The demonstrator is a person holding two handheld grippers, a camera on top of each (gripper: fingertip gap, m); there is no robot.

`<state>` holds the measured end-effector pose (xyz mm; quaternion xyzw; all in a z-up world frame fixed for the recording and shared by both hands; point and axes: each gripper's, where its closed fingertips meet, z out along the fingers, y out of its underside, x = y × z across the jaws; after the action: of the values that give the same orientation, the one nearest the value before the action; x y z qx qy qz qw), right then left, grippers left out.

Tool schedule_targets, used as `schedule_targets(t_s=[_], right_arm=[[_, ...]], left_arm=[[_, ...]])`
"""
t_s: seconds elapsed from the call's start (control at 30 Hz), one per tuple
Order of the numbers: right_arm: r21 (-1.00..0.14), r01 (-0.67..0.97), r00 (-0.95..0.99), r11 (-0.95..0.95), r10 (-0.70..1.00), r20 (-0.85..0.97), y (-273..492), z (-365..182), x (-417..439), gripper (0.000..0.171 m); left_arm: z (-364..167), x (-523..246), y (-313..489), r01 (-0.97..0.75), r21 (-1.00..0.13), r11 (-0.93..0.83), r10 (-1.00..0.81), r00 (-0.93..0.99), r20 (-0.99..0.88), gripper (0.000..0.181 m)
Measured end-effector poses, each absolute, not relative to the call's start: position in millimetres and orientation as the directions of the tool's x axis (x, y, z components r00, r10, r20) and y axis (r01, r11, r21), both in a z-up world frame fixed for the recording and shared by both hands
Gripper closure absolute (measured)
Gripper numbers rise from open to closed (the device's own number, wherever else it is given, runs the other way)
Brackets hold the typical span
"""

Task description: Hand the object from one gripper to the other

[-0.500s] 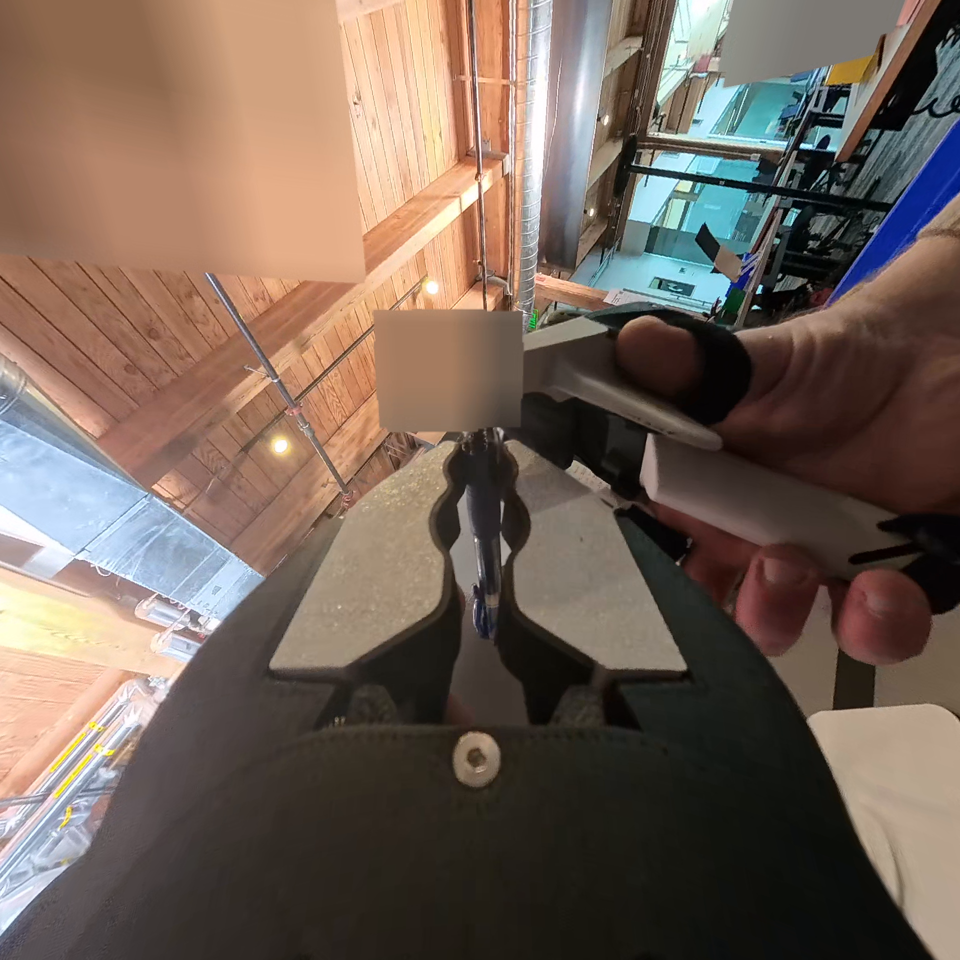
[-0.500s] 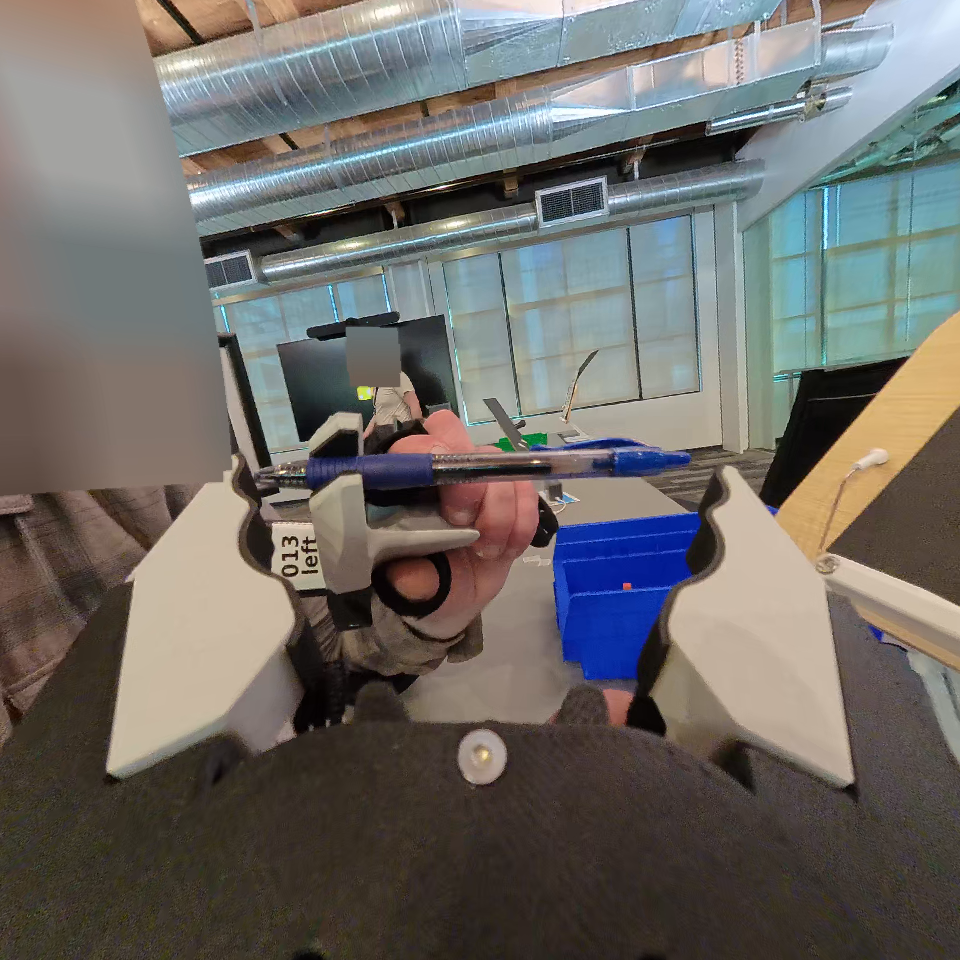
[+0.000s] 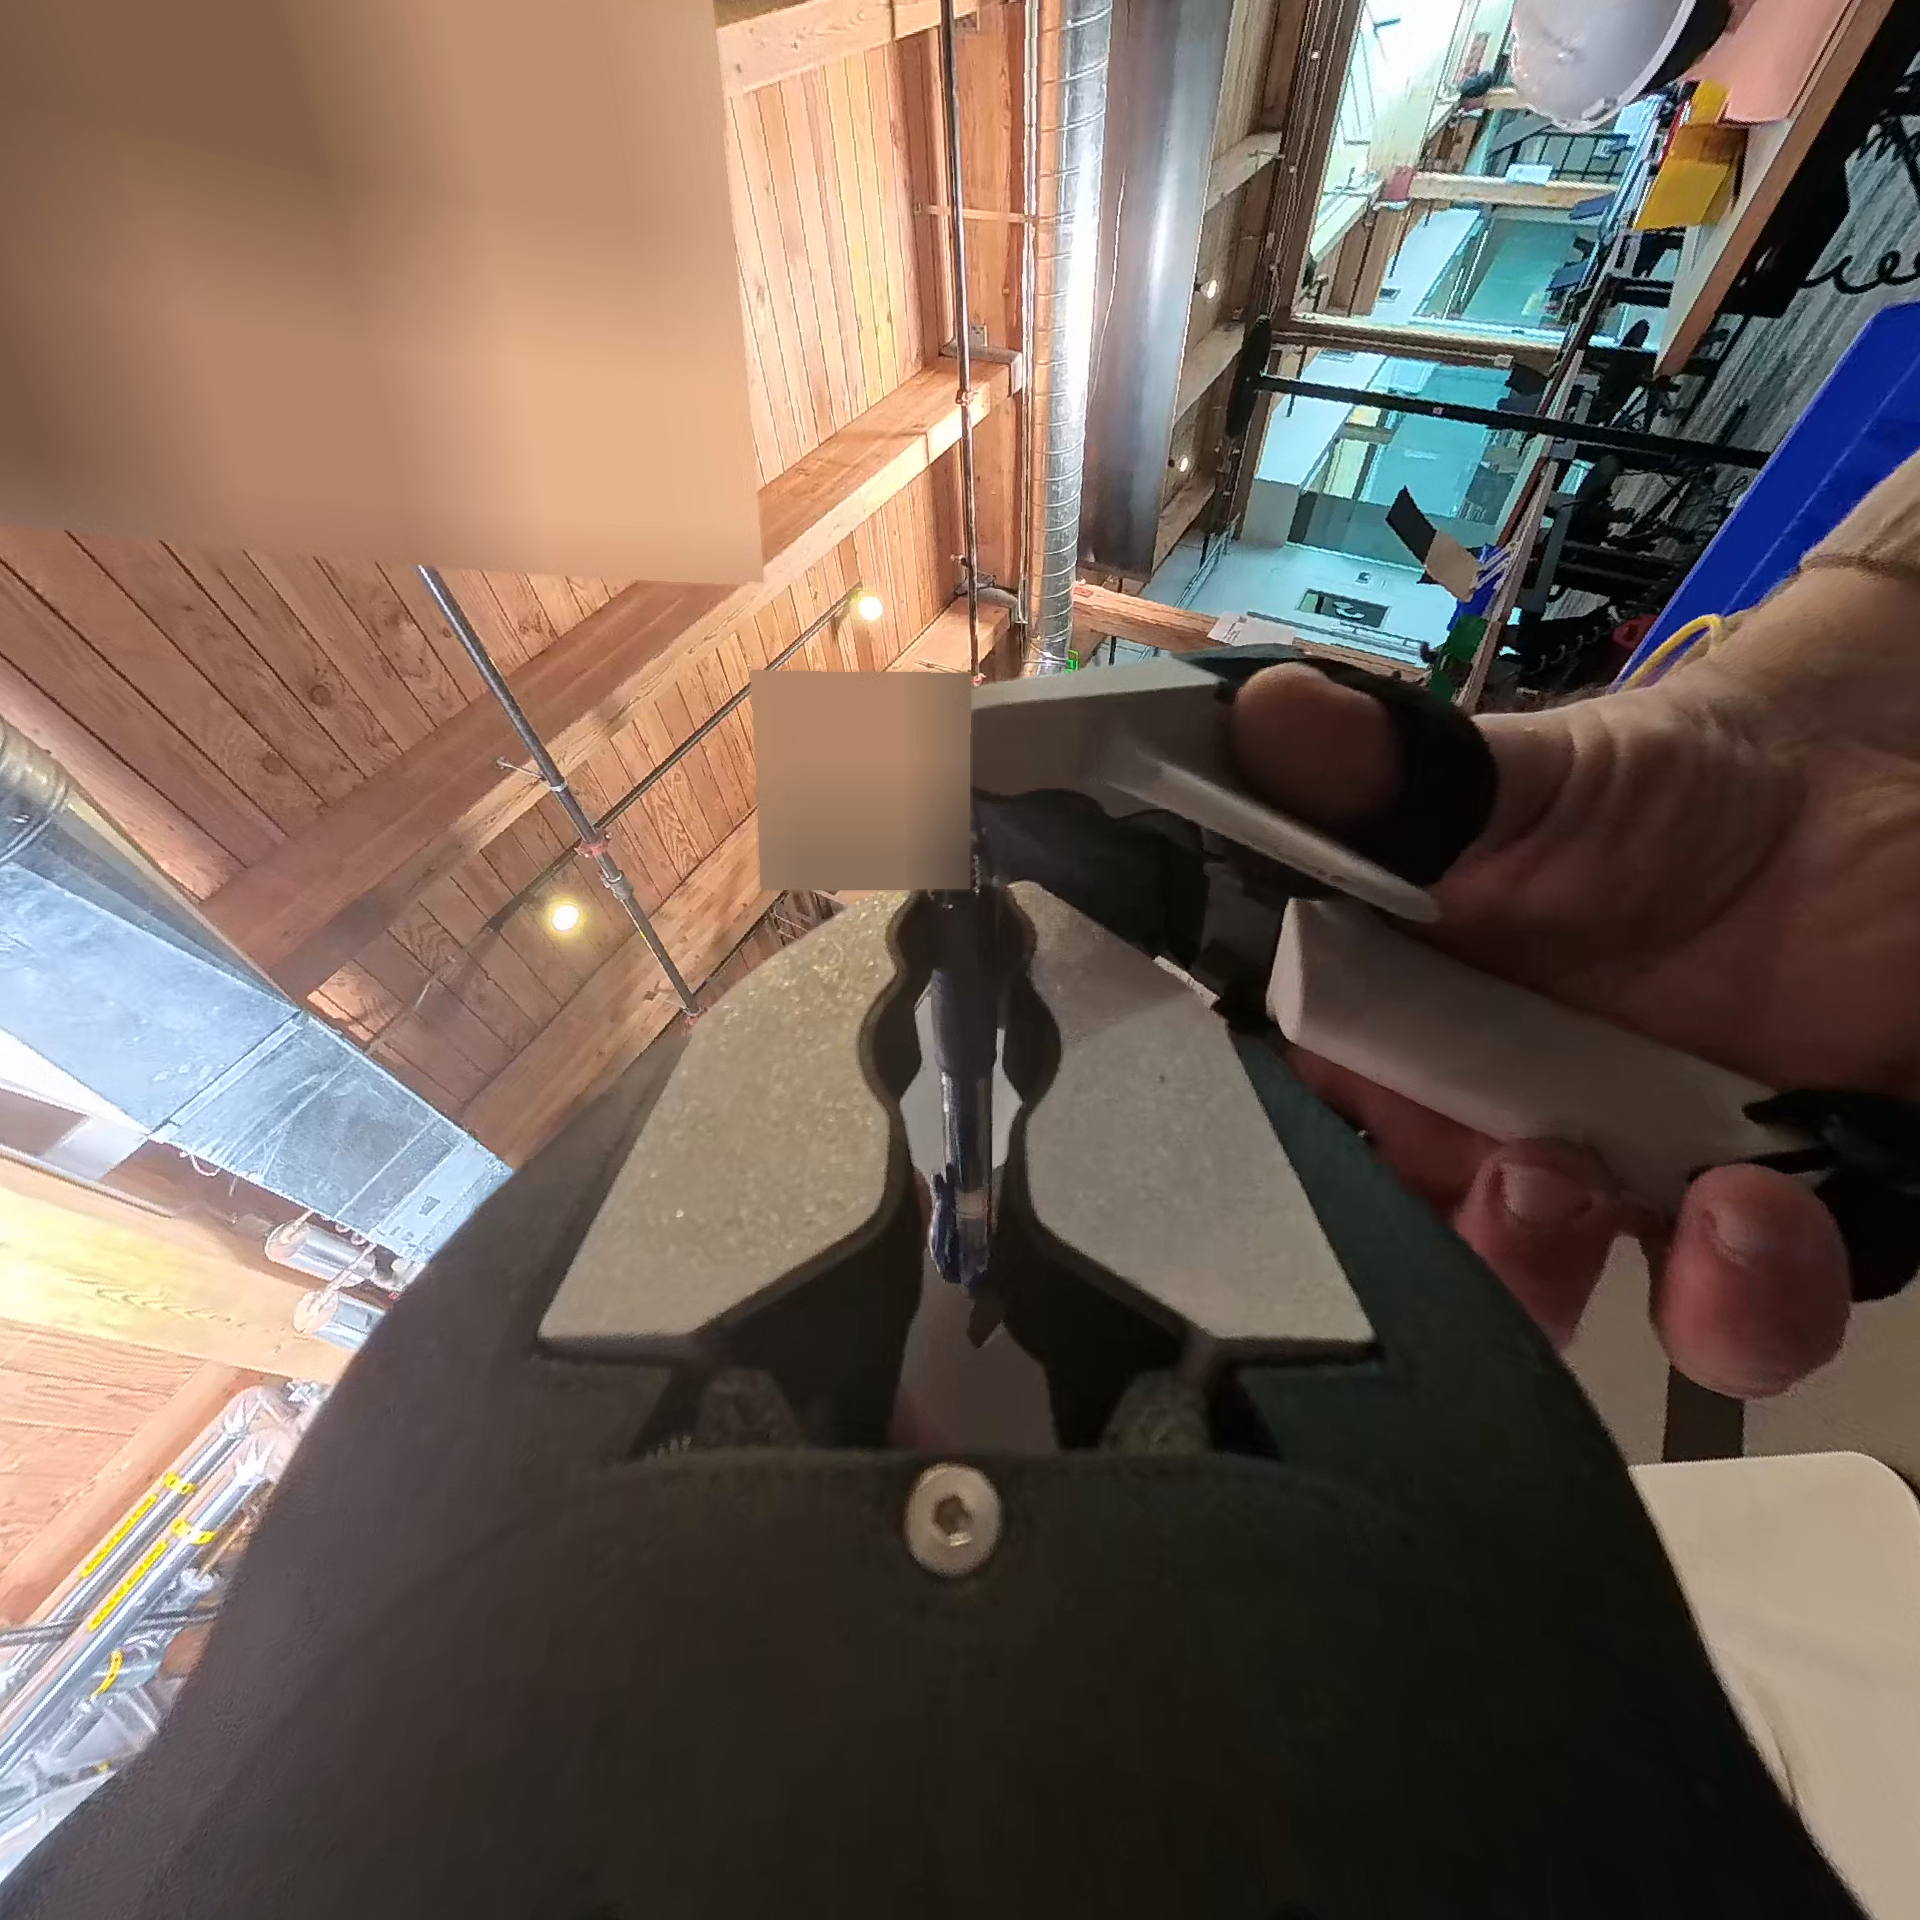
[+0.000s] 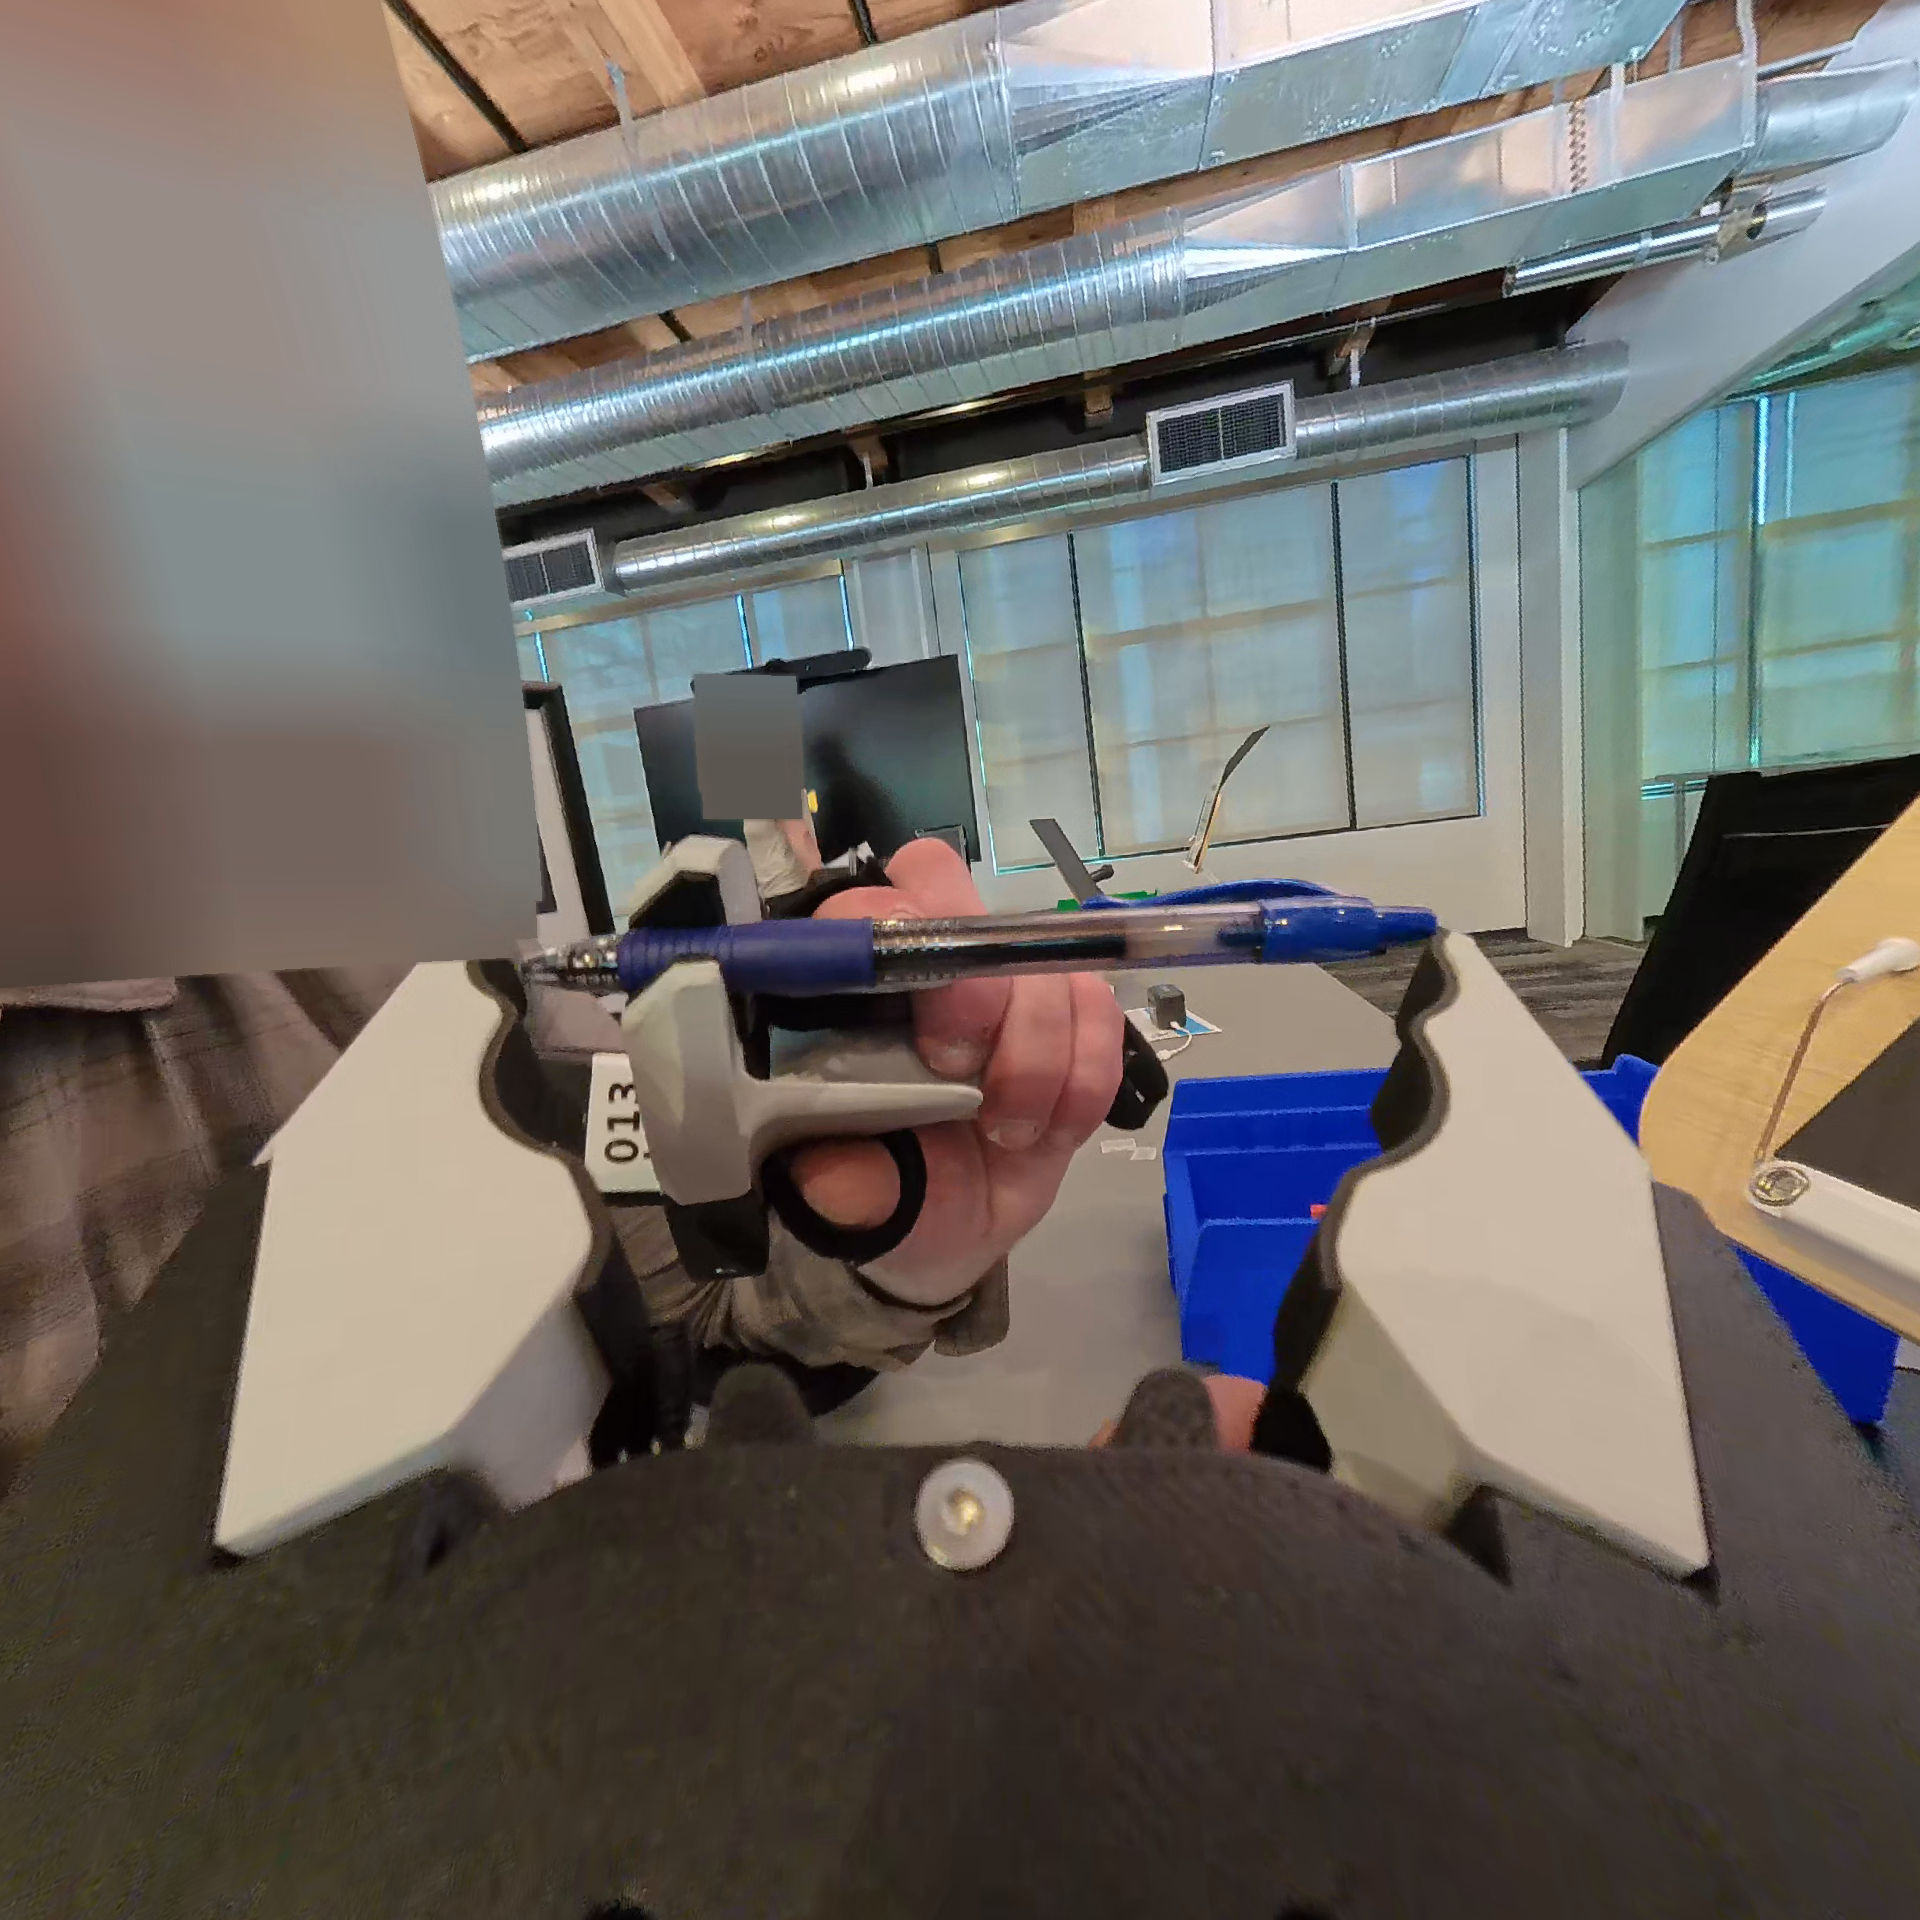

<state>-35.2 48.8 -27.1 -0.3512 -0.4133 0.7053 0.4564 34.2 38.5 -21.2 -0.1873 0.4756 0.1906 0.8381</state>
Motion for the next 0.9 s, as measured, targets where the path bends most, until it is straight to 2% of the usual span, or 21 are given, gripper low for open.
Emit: schedule_targets(t_s=[0.33, 0.9], right_arm=[[-0.902, -0.374, -0.319, -0.217, 0.943, -0.094, 48.0, -26.1, -36.0, 0.012], [-0.892, -0.411, -0.179, -0.188, 0.976, -0.123, 71.4, -24.0, -38.8, 0.012]], left_arm=[[-19.5, 33.8, 37.8, -0.497, -0.145, 0.856, 0.135, 0.483, -0.865, 0.17], [-16.4, 22.7, 55.9, -0.55, -0.237, 0.801, 0.113, 0.526, -0.843, 0.17]])
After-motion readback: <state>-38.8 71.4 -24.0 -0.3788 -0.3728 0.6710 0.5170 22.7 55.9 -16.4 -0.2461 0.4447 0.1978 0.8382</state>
